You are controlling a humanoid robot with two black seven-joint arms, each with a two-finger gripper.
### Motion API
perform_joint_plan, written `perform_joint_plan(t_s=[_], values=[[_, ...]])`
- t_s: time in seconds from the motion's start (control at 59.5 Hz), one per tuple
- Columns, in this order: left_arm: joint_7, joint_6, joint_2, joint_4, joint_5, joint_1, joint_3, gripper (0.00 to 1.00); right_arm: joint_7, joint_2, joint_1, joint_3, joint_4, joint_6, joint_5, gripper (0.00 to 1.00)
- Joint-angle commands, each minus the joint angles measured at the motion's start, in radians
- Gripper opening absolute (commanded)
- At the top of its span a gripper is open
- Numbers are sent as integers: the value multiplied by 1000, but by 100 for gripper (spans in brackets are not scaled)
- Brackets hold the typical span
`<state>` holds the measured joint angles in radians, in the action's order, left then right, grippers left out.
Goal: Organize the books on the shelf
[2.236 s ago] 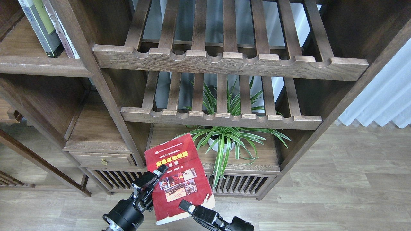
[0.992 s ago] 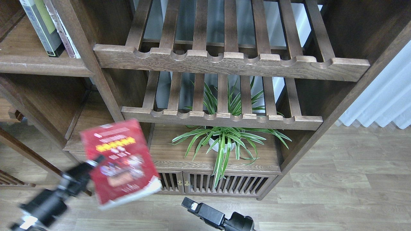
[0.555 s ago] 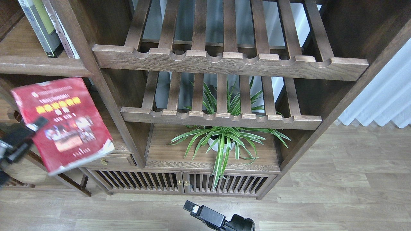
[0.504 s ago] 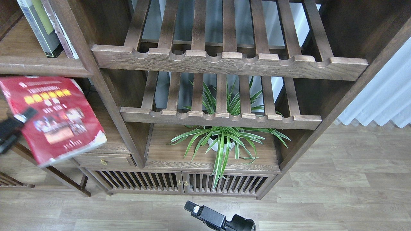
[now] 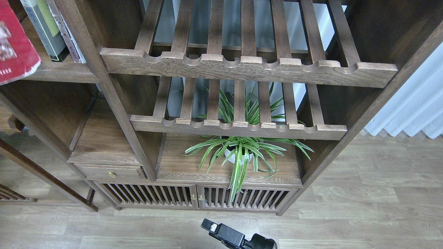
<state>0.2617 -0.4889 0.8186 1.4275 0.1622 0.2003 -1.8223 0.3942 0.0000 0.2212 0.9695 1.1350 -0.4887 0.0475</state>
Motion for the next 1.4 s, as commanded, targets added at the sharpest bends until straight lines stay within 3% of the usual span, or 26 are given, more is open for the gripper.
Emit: perform_joint_plan(t_s=[0.0,0.286,0.504,0.723,0.773,0.942,1.11,1.379], values=[[20,0,-3,-50,97,114,23,5,-1,0,6,2,0,0,-1,99],[25,0,-12,-188,241,355,132,6,-1,0,7,2,0,0,-1,99],[48,0,-97,-324,313,549,248,6,-1,0,7,2,0,0,-1,99],[53,0,-147,-432,362,668,313,8,-1,0,6,2,3,0,-1,99],[54,0,-150,-455,362,683,333,11,-1,0,4,2,5,0,-3,99],[56,0,-187,-479,361,697,354,40,-1,0,6,2,5,0,-1,99],[48,0,-193,-470,346,688,360,45,-1,0,6,2,5,0,-1,99],[48,0,-171,-437,206,657,324,45,-5,0,0,6,3,0,-3,99]])
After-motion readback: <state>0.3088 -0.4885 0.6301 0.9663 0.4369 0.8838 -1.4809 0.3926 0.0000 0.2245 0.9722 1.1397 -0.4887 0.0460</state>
